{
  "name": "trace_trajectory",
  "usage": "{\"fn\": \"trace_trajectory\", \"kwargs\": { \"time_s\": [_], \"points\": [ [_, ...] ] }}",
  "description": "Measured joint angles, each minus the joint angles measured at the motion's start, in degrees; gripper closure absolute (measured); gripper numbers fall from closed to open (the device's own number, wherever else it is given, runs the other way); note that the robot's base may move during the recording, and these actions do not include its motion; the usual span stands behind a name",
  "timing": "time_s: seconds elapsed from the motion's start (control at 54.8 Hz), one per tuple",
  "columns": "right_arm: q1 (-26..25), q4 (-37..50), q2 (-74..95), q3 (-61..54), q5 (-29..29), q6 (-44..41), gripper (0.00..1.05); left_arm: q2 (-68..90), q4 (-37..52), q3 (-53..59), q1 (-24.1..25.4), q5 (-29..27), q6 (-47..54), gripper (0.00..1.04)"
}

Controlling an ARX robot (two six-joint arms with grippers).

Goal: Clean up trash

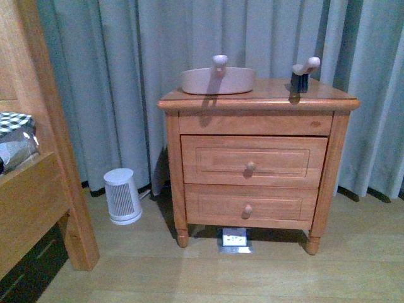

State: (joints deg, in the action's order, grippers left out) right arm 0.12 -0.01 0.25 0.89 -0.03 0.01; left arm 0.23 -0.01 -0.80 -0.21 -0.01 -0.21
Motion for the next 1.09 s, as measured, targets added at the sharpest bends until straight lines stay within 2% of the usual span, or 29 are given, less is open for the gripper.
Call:
{"fn": "trace_trajectory", "kwargs": {
  "time_s": [1.095],
  "points": [
    [0.00,0.00,0.00,0.00,0.00,0.00,0.07,0.00,0.00,0.00,0.00,0.00,0.00,0.08]
  ]
}}
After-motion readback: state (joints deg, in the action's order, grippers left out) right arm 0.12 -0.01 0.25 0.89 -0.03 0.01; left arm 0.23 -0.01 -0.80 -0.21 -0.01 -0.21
